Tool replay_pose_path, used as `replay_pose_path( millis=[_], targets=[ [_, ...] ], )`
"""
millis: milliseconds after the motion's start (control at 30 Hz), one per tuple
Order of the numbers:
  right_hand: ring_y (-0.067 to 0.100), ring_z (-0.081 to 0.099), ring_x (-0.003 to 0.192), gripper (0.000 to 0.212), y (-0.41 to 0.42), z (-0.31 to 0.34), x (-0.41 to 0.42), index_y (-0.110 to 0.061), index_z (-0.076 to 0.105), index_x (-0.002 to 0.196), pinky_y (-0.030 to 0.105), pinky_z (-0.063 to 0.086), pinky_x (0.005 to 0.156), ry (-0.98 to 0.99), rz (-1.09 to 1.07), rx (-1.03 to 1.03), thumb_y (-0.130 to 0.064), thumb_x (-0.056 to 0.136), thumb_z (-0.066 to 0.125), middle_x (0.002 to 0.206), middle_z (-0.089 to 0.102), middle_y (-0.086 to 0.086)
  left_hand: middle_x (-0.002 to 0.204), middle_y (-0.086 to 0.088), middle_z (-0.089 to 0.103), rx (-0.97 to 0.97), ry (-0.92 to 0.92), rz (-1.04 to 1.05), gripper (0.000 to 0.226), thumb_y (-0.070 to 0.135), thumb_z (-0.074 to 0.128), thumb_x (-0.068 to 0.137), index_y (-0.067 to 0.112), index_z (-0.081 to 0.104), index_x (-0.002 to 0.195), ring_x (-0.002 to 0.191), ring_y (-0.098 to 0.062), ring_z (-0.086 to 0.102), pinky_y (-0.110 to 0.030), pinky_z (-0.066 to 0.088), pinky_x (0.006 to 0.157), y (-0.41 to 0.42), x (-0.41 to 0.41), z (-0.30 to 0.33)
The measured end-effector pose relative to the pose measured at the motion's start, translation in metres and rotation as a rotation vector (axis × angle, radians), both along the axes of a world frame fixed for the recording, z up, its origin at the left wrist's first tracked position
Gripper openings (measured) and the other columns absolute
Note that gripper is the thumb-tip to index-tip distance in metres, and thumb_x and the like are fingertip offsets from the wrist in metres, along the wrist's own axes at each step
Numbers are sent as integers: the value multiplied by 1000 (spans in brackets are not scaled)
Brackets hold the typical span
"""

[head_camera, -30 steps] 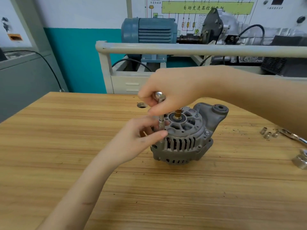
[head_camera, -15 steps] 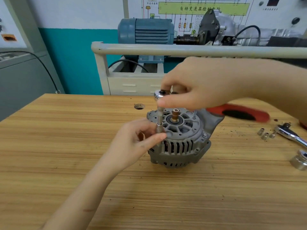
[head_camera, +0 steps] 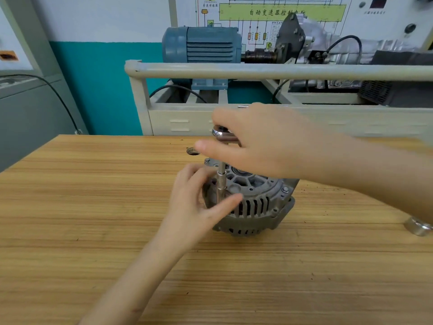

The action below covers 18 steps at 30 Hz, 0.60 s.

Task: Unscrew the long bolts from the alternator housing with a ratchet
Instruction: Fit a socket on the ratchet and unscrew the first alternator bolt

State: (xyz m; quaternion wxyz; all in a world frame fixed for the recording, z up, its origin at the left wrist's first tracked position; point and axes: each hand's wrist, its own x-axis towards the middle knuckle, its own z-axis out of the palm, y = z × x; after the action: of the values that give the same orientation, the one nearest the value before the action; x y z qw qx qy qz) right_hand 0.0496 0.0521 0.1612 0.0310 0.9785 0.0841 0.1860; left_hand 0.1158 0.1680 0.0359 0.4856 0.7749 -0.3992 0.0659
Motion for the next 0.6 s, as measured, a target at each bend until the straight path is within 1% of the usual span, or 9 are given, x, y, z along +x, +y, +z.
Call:
replay_pose_path(
  millis=[33, 100, 200, 233, 267, 333, 400, 500, 600],
  targets=[
    [-2, 31, 48, 40, 0, -2, 1, -29, 24, 62, 20, 16, 44, -48, -1, -40, -60, 86, 27, 57, 36, -11, 120, 13, 42, 65, -27, 24, 66, 68, 56, 61, 31, 49, 116, 110, 1, 35, -6, 28, 91, -3, -2, -4],
    [-2, 29, 47, 41, -2, -3, 1, -28, 24, 62, 21, 14, 44, -86, 16, -66, -59, 88, 31, 55, 33, -12, 142, 10, 26, 137, -89, 20, 91, 71, 54, 60, 26, 34, 137, 131, -5, 18, -23, 20, 109, -11, -5, -11],
    [1, 40, 44, 37, -7, -6, 1, -25, 39, 70, 19, 26, 38, -117, 54, -27, -58, 85, 35, 50, 30, -13, 147, -2, 29, 63, -119, -39, 85, 60, 67, 67, 20, 40, 136, 139, -20, 19, -49, 21, 112, -18, -6, -14],
    [-10, 45, 51, 37, -9, -7, 2, -24, 44, 73, 12, 37, 47, -128, 62, 7, -58, 82, 34, 49, 30, -13, 146, -3, 32, 29, -109, -48, 79, 54, 70, 67, 19, 43, 133, 139, -23, 21, -53, 24, 110, -18, -5, -14],
    [-24, 39, 58, 38, -12, -8, 2, -23, 50, 75, -2, 32, 61, -137, 76, 37, -57, 80, 36, 48, 30, -14, 144, -3, 35, -2, -101, -52, 74, 50, 71, 66, 21, 46, 129, 138, -25, 24, -54, 26, 108, -18, -5, -15],
    [-32, 32, 61, 36, -17, -9, 3, -19, 60, 77, -9, 21, 70, -138, 126, 84, -52, 83, 46, 48, 32, -15, 140, 5, 39, -49, -109, -52, 67, 47, 74, 64, 27, 47, 122, 137, -25, 27, -54, 27, 108, -17, -4, -16],
    [-28, 37, 63, 31, -22, -9, 4, -15, 63, 78, -7, 25, 70, -144, 196, 135, -44, 85, 54, 48, 34, -15, 136, 16, 36, -64, -90, -50, 63, 47, 76, 63, 33, 47, 116, 138, -22, 26, -49, 25, 111, -17, -5, -16],
    [-8, 46, 58, 28, -27, -11, 15, -8, 61, 71, 7, 36, 59, -146, 322, 260, -33, 85, 61, 51, 42, -11, 135, 23, 34, -48, -24, -68, 61, 52, 77, 59, 40, 48, 112, 140, -12, 20, -35, 20, 113, -15, -1, -16],
    [-2, 32, 47, 24, -26, -16, 30, -12, 47, 65, 16, 27, 49, -150, 469, 342, -18, 85, 58, 53, 32, -16, 134, 37, 31, -31, 42, -116, 60, 55, 74, 57, 46, 48, 110, 138, 1, 16, -18, 17, 109, -11, 6, -13]
  ],
)
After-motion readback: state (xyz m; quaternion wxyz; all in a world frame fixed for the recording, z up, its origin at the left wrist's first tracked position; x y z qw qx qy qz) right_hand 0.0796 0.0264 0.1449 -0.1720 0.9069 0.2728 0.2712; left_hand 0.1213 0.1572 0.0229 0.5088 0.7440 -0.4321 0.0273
